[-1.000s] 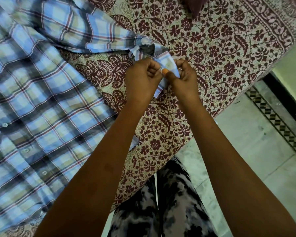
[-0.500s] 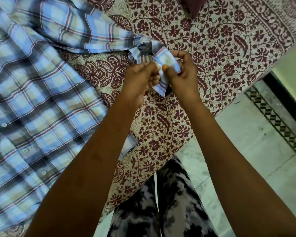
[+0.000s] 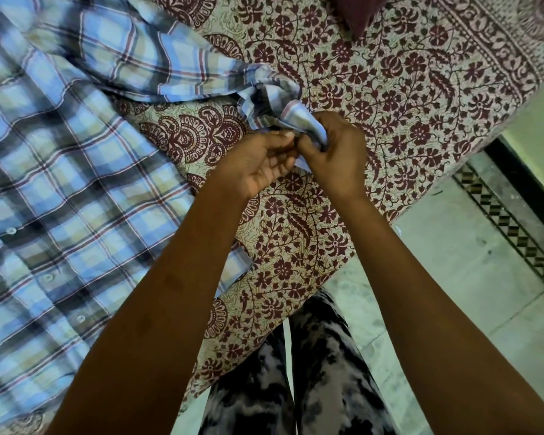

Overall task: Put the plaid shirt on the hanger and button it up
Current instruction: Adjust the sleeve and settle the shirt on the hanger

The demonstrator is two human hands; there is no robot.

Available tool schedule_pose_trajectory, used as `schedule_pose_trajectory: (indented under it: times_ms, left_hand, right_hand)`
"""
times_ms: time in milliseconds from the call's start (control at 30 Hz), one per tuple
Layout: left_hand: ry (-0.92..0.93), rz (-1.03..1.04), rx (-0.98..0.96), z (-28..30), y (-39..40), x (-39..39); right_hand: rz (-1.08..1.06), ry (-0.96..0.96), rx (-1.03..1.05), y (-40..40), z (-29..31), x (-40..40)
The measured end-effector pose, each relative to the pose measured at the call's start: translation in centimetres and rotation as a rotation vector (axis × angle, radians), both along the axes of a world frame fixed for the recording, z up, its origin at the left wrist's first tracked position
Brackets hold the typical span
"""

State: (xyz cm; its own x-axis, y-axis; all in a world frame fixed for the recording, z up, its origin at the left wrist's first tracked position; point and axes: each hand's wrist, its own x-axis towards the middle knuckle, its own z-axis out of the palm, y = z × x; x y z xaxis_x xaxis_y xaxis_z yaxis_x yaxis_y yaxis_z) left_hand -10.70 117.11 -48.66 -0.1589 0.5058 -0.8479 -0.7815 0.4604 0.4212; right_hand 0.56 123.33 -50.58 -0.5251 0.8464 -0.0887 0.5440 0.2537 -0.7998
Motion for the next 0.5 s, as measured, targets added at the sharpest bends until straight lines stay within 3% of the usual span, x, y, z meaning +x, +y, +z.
schedule_pose_trajectory:
  times_ms: [100,167,267,333,467,500]
  left_hand:
    - [-0.064,0.205,-0.010,-0.1,-0.5,-0.6]
    - [-0.095,0.229,0.036,-0.2,-0.5,-1.0]
    - [0.027,0.124,-0.057,0.1,0.6,0.2]
    - [0.094,0.178,-0.141,0.2,1.6,1.2]
    - [0.071,0.240,-0.084,-0.3,2.0,2.3]
    - [0.082,0.204,-0.066,-0.4,1.8,2.4]
  right_hand:
    - [0.046,-0.104,0.251,0.6,0.1,1.3]
    - [0.105,-0.154,0.350,1.1,-0.2,2.3]
    - [0.145,-0.132,0.270,1.7,-0.4,3.3]
    - [0.069,-0.038,0.018,1.6,-0.6,3.9]
    - [-0.277,0.457,-0.985,1.7,0.6,5.3]
    - [-0.362,0.539,-1.136,1.9,0.5,5.7]
